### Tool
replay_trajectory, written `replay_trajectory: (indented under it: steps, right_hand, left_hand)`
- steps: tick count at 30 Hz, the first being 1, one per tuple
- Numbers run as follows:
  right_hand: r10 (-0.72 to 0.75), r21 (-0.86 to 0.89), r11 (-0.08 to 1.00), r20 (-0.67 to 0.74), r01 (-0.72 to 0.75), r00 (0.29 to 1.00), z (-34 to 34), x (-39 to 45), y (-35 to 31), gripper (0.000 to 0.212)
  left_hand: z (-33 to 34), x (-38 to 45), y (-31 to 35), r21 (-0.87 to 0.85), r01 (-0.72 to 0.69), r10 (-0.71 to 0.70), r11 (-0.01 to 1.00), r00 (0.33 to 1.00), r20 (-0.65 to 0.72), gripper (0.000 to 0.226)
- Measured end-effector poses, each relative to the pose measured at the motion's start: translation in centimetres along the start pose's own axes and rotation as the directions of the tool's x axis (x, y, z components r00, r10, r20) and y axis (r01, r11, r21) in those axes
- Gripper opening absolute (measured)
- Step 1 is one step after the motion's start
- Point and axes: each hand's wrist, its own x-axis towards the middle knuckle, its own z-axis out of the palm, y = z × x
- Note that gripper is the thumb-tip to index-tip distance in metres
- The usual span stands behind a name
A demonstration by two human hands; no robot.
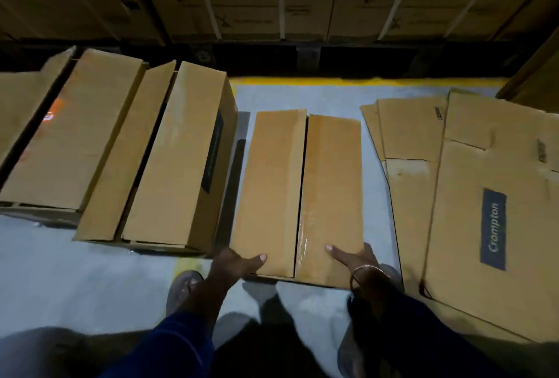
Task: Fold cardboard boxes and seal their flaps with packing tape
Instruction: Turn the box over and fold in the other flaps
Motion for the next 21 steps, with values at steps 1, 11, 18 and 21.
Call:
replay_trajectory:
  steps: [1, 11, 18, 21]
  right_hand:
    - [0.003, 0.031, 1.0, -0.007, -0.003, 1.0, 0.1, -0.4, -0.2, 0.139]
    - [-0.192, 0.271, 0.942, -0.056, 0.2, 0.98, -3.0, -4.9, -8.2, 0.114]
    - [-0.463, 0.38, 0.808, -0.061, 0.45, 0.884, -5.4, -12.2, -18.9, 0.09]
    - [-0.662, 0.396, 0.658, -0.103, 0.641, 0.742, -3.2, -16.2, -22.7, 0.065]
  left_hand:
    - [0.3, -0.1, 0.1, -0.108, -0.007, 0.012, 0.994, 0.999, 0.045, 0.058]
    - [-3.0, -3.5, 10.7, -0.128, -0.212, 0.178, 0.969, 0.956, -0.234, 0.108]
    - [-11.6, -9.2, 18.0, -0.313, -0.477, 0.353, 0.821, 0.856, -0.378, 0.075]
    - [-17.4, -11.3, 18.9, -0.415, -0.527, 0.382, 0.741, 0.84, -0.385, 0.057]
